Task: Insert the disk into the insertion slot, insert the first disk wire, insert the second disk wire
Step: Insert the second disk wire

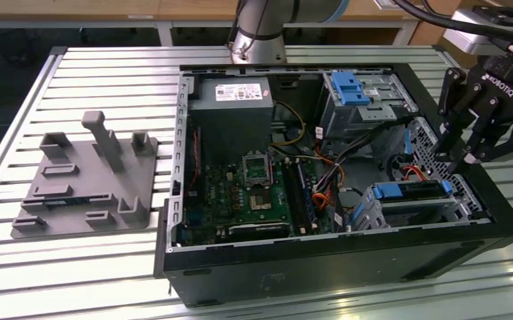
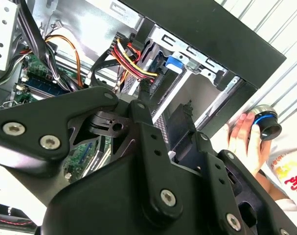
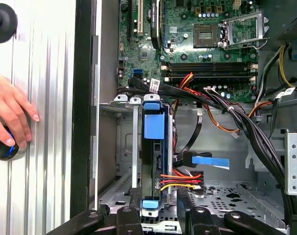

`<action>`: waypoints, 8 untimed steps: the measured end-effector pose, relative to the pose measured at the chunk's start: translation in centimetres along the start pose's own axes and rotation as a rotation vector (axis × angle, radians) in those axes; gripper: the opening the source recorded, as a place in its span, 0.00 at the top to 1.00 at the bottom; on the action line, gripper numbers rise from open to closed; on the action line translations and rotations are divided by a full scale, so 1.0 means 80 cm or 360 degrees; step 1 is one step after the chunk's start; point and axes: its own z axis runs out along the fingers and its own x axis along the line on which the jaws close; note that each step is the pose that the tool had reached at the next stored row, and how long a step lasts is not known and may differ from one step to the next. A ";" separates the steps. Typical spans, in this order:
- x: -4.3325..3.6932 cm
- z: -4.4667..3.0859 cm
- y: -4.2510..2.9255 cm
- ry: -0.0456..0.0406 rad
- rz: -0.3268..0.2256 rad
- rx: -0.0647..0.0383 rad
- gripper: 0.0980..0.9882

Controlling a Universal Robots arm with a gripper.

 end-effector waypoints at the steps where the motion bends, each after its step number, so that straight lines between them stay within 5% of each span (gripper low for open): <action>1: 0.000 0.0000 0.0000 -0.0001 0.0000 0.0000 0.64; 8: 0.000 0.0000 0.0000 -0.0006 0.0000 0.0000 0.64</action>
